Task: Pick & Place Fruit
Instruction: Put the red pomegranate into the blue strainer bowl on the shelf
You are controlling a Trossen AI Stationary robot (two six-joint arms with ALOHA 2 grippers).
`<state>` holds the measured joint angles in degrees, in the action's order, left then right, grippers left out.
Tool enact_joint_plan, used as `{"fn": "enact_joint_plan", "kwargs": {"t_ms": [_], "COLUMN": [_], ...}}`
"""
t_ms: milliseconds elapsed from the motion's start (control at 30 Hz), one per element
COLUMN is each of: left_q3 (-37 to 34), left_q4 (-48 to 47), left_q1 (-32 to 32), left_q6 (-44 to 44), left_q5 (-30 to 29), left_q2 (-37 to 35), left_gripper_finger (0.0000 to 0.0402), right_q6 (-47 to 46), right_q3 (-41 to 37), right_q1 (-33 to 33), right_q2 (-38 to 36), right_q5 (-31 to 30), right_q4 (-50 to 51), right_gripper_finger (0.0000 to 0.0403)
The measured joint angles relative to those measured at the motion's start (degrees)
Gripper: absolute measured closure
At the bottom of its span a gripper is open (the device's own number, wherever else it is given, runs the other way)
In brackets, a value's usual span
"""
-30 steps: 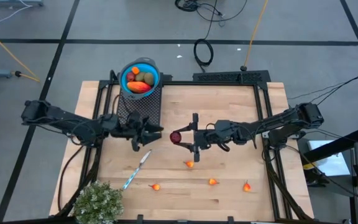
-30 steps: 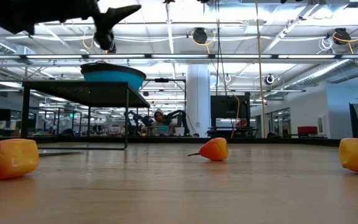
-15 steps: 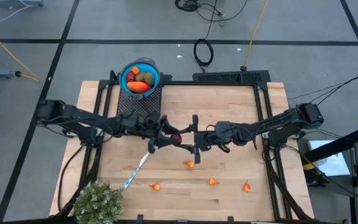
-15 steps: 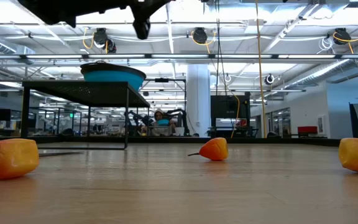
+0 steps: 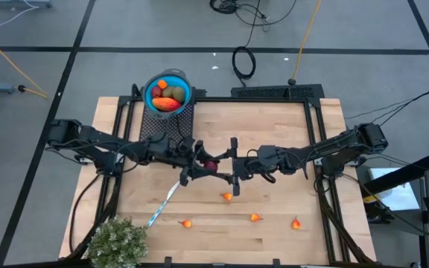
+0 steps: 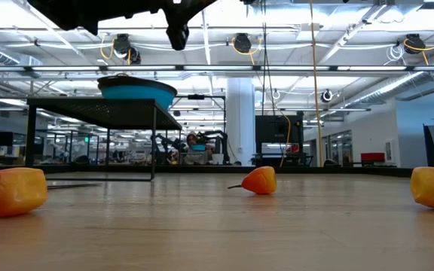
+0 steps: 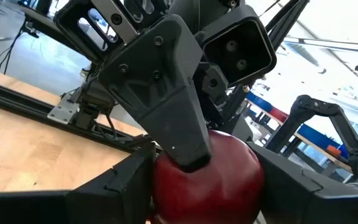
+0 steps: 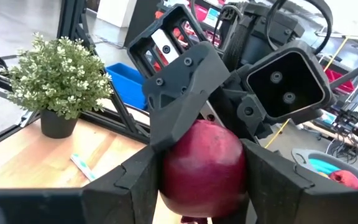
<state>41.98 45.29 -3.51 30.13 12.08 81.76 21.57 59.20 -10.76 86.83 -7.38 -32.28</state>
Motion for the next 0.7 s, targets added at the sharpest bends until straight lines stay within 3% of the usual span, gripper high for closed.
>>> {"fn": "enact_joint_plan", "kwargs": {"t_ms": [233,500,700], "left_q3": [0.0,0.0,-0.1], "left_q4": [-0.6,-1.6,-3.5], "left_q1": [0.0,0.0,0.4], "left_q6": [0.5,1.5,0.6], "left_q5": [0.0,0.0,0.3], "left_q2": [-0.1,0.0,0.1], "left_gripper_finger": [0.0219,0.0201,0.0220], "right_q6": [-1.9,-9.0,-14.0], "right_q3": [0.0,0.0,0.1], "right_q1": [-0.2,-0.2,-1.1], "right_q2": [0.0,0.0,-0.1], "right_q5": [-0.1,0.1,-0.1], "right_q4": [0.6,1.6,4.5], "right_gripper_finger": [0.0204,0.0176,0.0145]}}
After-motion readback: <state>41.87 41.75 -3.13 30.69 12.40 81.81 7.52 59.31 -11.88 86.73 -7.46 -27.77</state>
